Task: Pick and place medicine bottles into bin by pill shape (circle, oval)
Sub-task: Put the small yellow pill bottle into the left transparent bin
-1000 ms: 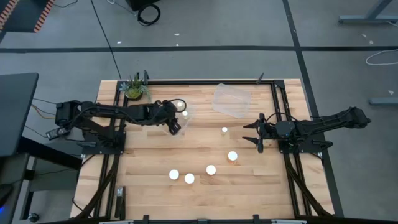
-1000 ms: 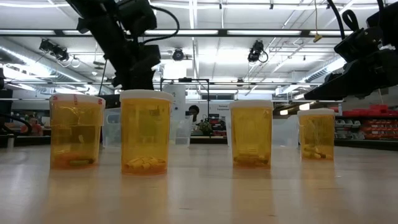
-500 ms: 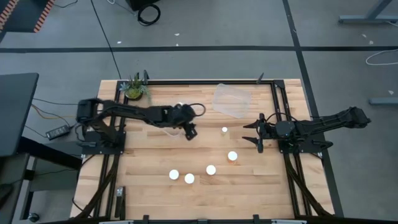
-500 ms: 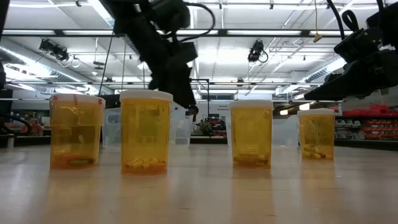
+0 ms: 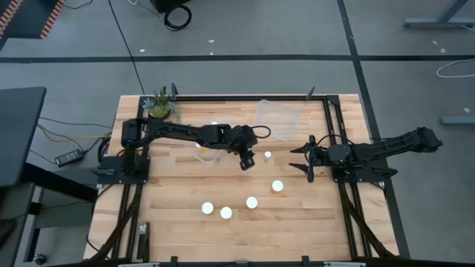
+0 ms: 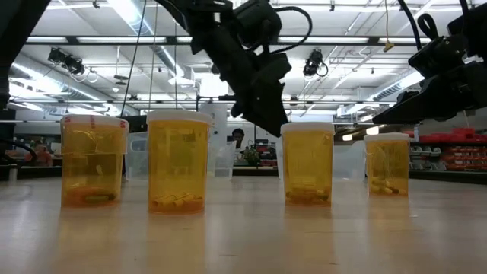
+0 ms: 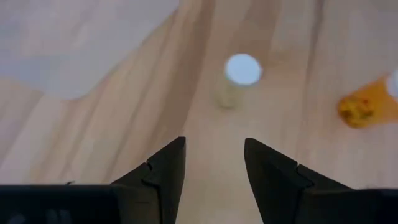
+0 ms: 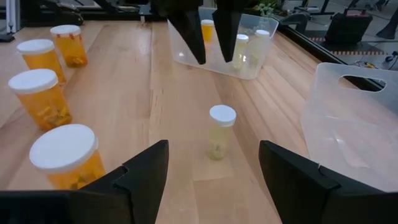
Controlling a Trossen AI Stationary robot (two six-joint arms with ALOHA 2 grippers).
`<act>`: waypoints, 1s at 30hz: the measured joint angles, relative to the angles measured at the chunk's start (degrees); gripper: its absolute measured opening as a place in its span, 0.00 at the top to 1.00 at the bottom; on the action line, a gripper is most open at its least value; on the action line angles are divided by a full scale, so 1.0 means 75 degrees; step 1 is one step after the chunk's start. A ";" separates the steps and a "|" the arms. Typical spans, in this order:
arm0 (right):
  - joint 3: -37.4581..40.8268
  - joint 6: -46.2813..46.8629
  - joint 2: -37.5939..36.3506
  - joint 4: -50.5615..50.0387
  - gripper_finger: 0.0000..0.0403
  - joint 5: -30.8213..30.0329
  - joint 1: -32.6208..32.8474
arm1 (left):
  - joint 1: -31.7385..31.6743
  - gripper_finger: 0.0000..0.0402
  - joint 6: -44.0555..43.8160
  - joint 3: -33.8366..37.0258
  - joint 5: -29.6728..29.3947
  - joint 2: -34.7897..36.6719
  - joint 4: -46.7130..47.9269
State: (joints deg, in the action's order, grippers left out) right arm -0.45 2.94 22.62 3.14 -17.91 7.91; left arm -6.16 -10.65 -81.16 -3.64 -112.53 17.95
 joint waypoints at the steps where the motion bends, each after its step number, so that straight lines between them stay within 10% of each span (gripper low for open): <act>1: 0.0000 0.0000 0.0009 -0.0001 0.36 0.0000 0.0000 | -0.0013 0.57 0.0009 -0.0125 0.0122 -0.0094 -0.0053; 30: 0.0000 0.0000 0.0046 -0.0009 0.36 0.0000 -0.0001 | -0.0102 0.52 0.1122 -0.2592 0.0940 -0.1941 0.0039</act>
State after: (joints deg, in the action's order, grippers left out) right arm -0.45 2.94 22.96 3.07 -17.91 7.90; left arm -6.92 -2.23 -100.60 3.41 -127.09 18.24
